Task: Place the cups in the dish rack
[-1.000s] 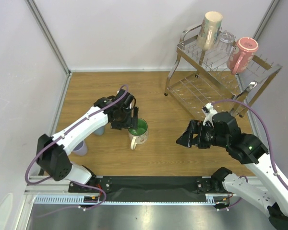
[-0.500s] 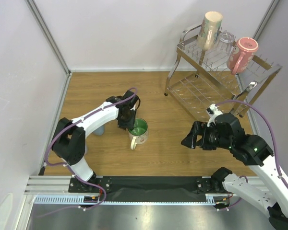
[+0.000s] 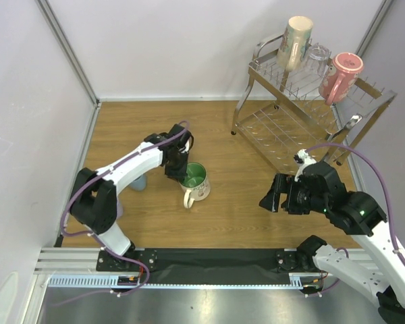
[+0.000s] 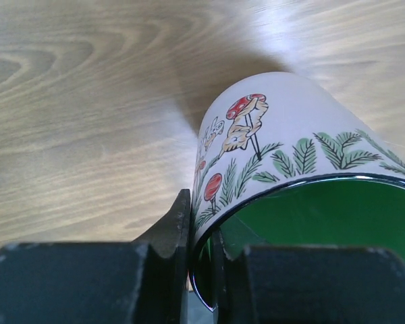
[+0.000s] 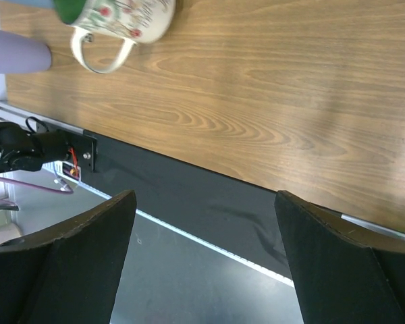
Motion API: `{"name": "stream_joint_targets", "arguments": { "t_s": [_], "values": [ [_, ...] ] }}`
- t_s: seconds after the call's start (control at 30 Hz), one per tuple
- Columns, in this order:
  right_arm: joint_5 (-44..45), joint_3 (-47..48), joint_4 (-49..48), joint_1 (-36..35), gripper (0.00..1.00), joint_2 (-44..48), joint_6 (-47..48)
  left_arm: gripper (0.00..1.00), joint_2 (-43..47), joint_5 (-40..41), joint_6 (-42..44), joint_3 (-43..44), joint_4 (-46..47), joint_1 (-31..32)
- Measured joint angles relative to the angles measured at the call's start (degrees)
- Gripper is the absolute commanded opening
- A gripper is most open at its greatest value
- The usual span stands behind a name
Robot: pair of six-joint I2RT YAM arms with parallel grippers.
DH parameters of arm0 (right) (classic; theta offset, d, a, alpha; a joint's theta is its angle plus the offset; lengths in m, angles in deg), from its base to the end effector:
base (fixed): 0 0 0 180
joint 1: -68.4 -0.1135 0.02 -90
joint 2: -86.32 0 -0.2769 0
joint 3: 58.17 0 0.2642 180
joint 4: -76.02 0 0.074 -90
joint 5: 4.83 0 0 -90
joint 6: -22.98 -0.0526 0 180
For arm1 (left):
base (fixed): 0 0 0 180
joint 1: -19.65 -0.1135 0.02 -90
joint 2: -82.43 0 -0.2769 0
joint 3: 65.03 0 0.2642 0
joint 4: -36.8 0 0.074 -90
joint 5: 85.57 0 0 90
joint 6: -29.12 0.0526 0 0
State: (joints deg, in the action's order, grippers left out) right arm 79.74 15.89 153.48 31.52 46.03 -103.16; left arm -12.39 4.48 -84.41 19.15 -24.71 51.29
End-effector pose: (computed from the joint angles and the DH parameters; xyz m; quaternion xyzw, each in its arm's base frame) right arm 0.0928 0.0759 0.3521 -0.0246 0.9183 0.2687 0.2898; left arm 0.2910 -0.1792 0.2201 0.0698 0.9854 -0.0715 0.1377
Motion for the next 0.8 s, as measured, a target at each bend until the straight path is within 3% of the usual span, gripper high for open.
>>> {"name": "stream_joint_targets", "arguments": {
  "t_s": [0.13, 0.3, 0.57, 0.8],
  "values": [
    [-0.7, 0.3, -0.1, 0.0, 0.93, -1.9, 0.6, 0.00, 5.1, -3.7, -1.7, 2.1, -0.2, 0.0],
    [-5.4, 0.5, -3.5, 0.2, 0.93, -3.6, 0.8, 0.00, 15.6, -13.3, -8.7, 1.1, 6.7, 0.0],
    [-19.5, 0.6, -18.2, 0.3, 0.96, -4.9, -2.4, 0.00, 27.4, -27.4, -29.9, -10.0, 32.2, 0.1],
    [-27.5, -2.7, -37.5, -0.2, 0.94, -4.2, -10.1, 0.00, 28.8, -28.8, -46.5, -17.2, 49.5, 1.1]
  ]
}}
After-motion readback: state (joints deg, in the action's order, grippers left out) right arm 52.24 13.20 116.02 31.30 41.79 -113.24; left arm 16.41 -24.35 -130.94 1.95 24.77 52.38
